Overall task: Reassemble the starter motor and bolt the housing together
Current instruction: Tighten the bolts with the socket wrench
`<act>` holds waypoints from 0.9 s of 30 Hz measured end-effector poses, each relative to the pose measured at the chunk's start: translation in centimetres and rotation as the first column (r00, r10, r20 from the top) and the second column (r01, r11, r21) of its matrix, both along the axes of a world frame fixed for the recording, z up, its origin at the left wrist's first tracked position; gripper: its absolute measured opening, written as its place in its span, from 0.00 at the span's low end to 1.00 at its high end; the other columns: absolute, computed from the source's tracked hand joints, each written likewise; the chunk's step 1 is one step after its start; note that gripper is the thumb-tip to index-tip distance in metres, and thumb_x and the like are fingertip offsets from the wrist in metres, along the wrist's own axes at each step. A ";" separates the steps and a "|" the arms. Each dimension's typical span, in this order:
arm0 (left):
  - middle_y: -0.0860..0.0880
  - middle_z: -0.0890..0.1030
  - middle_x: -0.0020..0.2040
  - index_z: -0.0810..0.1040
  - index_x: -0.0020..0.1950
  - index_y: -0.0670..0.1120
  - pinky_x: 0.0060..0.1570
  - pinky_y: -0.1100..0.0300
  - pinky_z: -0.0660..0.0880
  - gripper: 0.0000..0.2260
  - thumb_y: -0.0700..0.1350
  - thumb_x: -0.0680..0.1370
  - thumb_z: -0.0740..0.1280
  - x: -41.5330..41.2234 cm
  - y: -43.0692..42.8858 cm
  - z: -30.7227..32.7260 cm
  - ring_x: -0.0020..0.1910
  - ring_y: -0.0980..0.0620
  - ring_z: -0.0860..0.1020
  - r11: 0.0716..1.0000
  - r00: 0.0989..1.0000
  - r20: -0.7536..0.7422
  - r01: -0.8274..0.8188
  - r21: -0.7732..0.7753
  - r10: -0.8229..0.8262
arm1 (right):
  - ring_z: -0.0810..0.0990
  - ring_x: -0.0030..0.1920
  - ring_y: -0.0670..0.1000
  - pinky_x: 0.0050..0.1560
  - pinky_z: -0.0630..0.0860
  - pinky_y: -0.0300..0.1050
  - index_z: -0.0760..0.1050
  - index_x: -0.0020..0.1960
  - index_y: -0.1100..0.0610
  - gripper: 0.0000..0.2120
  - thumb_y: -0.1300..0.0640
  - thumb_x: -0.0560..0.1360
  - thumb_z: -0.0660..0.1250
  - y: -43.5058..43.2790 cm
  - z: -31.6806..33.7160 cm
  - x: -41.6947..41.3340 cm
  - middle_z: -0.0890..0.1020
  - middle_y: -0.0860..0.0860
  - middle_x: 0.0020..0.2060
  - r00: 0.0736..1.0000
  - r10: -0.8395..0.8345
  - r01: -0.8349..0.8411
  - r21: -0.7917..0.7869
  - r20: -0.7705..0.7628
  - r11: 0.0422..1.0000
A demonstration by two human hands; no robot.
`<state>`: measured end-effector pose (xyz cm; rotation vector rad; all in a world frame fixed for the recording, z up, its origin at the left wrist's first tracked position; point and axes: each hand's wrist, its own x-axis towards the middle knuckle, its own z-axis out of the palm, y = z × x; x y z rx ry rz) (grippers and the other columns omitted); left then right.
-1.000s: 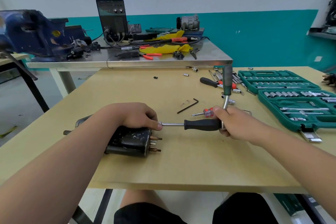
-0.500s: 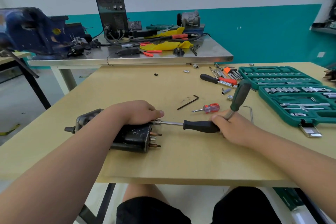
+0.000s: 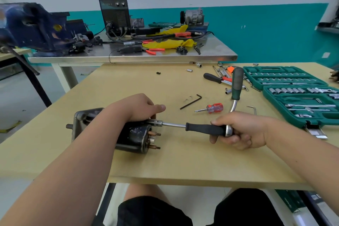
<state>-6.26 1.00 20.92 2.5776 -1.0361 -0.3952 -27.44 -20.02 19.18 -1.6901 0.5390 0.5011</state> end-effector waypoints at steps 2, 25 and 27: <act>0.53 0.80 0.38 0.82 0.38 0.52 0.39 0.58 0.69 0.22 0.67 0.75 0.60 0.0 -0.1 -0.1 0.40 0.54 0.78 0.999 1.000 0.010 0.007 -0.033 -0.007 | 0.56 0.17 0.44 0.18 0.53 0.35 0.81 0.43 0.59 0.25 0.43 0.78 0.55 -0.2 0.0 -0.3 0.64 0.50 0.22 0.999 0.043 -0.042 0.069 -0.013 0.997; 0.52 0.76 0.42 0.78 0.44 0.48 0.39 0.57 0.68 0.28 0.66 0.76 0.48 -1.3 0.9 3.3 0.45 0.51 0.70 0.970 0.638 0.770 0.202 -0.133 -0.028 | 0.59 0.20 0.48 0.20 0.55 0.37 0.83 0.41 0.63 0.21 0.52 0.80 0.57 -3.2 0.2 -2.6 0.69 0.55 0.23 0.855 -0.277 0.338 -0.067 0.438 0.939; 0.49 0.77 0.43 0.79 0.45 0.45 0.38 0.58 0.66 0.25 0.61 0.77 0.51 -2.1 1.6 2.3 0.45 0.47 0.72 0.936 0.614 0.788 0.252 -0.247 0.043 | 0.59 0.20 0.48 0.20 0.56 0.37 0.83 0.41 0.63 0.21 0.52 0.80 0.56 -3.2 0.5 -3.0 0.69 0.55 0.23 0.850 -0.271 0.338 -0.073 0.451 0.938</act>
